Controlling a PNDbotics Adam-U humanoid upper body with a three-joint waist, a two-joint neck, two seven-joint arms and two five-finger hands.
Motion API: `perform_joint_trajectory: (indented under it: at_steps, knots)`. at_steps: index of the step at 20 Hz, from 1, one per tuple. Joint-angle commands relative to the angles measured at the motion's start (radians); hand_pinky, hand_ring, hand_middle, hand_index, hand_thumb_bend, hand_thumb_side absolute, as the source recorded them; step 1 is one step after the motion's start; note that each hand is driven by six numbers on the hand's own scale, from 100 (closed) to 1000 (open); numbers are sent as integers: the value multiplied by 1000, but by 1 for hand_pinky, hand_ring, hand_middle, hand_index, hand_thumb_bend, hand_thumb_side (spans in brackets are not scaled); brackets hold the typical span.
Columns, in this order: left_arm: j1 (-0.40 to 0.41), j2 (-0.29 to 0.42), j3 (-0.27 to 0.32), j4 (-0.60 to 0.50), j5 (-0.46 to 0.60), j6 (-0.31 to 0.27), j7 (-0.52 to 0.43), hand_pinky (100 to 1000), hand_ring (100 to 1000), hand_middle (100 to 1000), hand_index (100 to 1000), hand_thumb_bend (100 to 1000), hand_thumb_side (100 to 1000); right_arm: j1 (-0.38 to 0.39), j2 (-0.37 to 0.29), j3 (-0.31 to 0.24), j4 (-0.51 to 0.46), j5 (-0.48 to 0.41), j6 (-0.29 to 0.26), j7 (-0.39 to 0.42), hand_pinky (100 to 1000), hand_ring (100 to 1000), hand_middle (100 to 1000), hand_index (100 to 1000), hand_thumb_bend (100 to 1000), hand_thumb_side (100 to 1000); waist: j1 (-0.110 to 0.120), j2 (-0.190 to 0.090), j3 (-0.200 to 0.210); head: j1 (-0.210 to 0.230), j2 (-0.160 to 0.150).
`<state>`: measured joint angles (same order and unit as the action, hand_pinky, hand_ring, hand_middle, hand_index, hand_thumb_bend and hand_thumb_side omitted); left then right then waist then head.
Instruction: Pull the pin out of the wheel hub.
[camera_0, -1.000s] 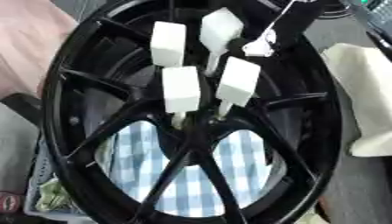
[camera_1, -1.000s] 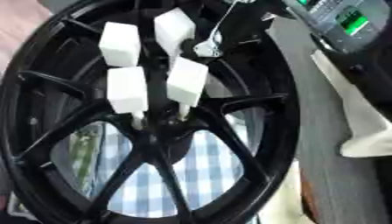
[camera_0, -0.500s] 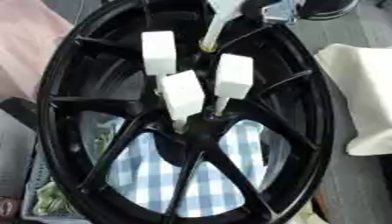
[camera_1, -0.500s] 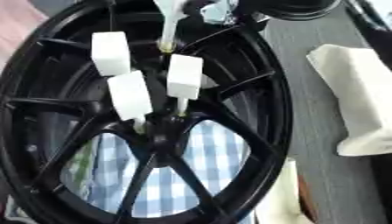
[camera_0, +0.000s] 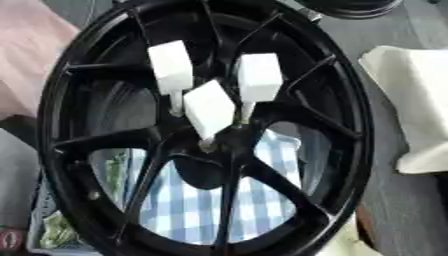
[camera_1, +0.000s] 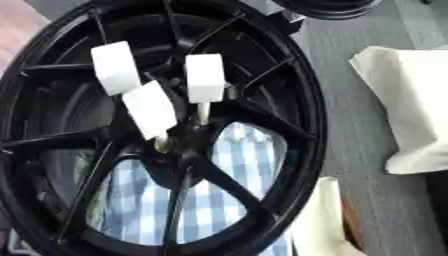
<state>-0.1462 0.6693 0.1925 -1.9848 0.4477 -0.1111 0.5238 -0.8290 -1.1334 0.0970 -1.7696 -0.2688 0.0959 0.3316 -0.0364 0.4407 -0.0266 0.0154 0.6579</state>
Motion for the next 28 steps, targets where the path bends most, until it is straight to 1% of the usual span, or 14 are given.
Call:
perform_joint_trajectory:
  at_steps: [1,4,9,10,11,14,15,16,20,21,22,23,25,28]
  knots:
    - [5,21,20,-15,-6,-3,8,781,892,773,791,298,767,115,-128,-147,-16,-46,-32,-128,748,640,375,490,100,100,10,-39,-12,16,1]
    - [13,16,22,-15,-8,-2,13,781,892,773,791,297,768,275,-162,-242,15,-30,-55,-222,747,644,384,499,100,100,25,-42,-36,31,3]
    - [20,11,23,-15,-10,-1,16,782,892,773,790,295,767,471,-137,-338,75,87,-57,-321,742,654,404,517,100,100,48,-49,-69,55,8]
    - [22,10,24,-15,-11,-1,17,782,892,774,790,295,767,503,-126,-352,85,123,-52,-339,742,657,410,521,188,100,51,-50,-72,58,8]
    - [24,9,25,-15,-12,-1,18,782,893,773,790,295,767,532,-112,-364,94,160,-43,-356,745,661,412,526,100,100,54,-51,-75,60,9]
    - [29,2,28,-15,-12,-2,21,782,893,773,790,295,769,616,-53,-390,116,260,-26,-392,755,682,445,553,100,100,61,-51,-80,66,7]
    - [31,0,28,-15,-11,-2,22,783,893,773,790,303,776,638,-33,-395,123,289,-21,-398,761,690,456,565,124,100,63,-52,-80,68,7]
    - [32,-2,29,-15,-11,-2,23,783,893,773,790,294,769,657,-14,-399,129,310,-18,-402,762,691,457,567,100,100,65,-52,-80,69,6]
    - [32,-7,29,-15,-11,-3,23,783,894,774,790,295,768,703,44,-411,143,340,-20,-407,799,749,570,680,100,100,74,-54,-79,73,4]
    - [33,-8,29,-15,-11,-4,23,784,894,774,790,295,768,711,53,-413,147,344,-20,-405,803,754,614,735,100,238,76,-55,-79,74,4]
    - [34,-9,30,-15,-11,-4,23,784,894,774,790,295,768,719,62,-417,151,346,-18,-407,803,754,625,758,100,318,78,-55,-80,74,4]
    - [34,-10,30,-15,-11,-4,24,784,894,774,790,295,768,725,69,-419,155,346,-16,-409,810,766,672,807,100,399,78,-55,-80,74,3]
    - [35,-12,30,-15,-9,-3,24,784,894,774,790,295,769,736,83,-425,163,337,-13,-416,827,803,766,859,102,442,80,-55,-81,74,3]
    - [37,-13,30,-15,-9,-4,23,784,895,774,790,296,769,746,93,-434,173,327,-9,-427,842,842,841,878,105,476,80,-55,-82,74,6]
